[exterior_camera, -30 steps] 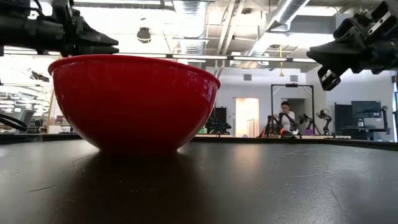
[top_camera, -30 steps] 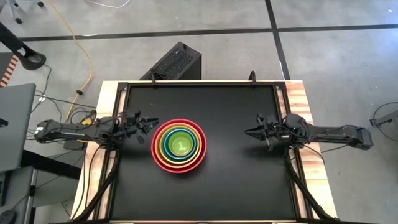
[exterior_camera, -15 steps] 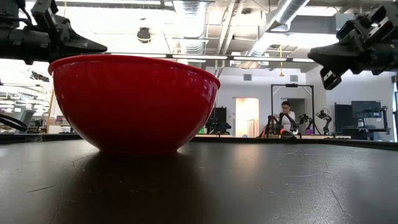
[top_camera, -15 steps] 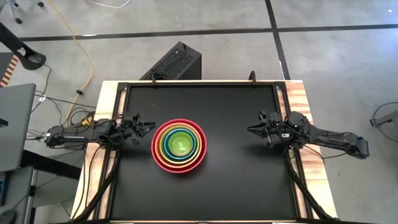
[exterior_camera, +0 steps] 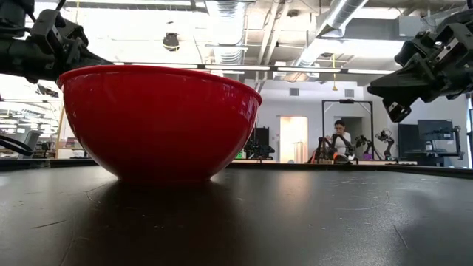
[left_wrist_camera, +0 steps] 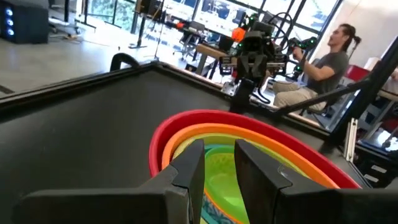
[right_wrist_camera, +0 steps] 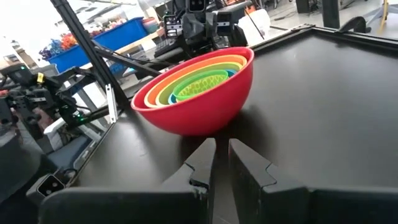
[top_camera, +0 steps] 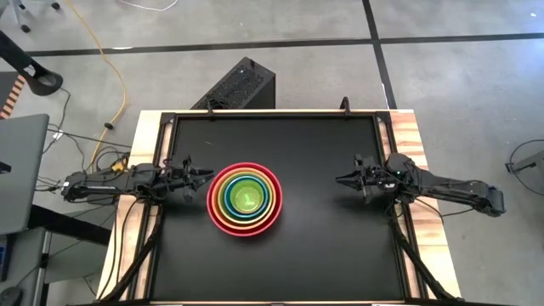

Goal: Nest bowls inside each other
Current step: Return to Home Position

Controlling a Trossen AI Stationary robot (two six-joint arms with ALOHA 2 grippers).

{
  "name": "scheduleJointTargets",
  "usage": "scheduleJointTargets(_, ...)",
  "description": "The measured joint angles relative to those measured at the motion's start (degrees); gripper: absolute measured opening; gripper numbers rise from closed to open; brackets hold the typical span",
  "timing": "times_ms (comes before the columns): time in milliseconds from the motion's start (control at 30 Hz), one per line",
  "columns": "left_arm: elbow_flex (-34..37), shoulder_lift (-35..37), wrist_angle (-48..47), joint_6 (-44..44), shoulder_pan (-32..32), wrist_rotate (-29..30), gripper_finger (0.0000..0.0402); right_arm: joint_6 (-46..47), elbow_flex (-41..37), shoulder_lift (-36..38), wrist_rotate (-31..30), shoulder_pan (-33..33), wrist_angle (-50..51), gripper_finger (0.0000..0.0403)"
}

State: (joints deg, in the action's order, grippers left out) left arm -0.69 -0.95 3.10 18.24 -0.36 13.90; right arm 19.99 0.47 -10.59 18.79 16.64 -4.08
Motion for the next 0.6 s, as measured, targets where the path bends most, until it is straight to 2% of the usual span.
scheduleJointTargets(600,0.0,0.0,-0.1,0.0,0.0,0.0,0.0077,0.0,0.0,0.0,0.0,0.0,0.5,0.0063)
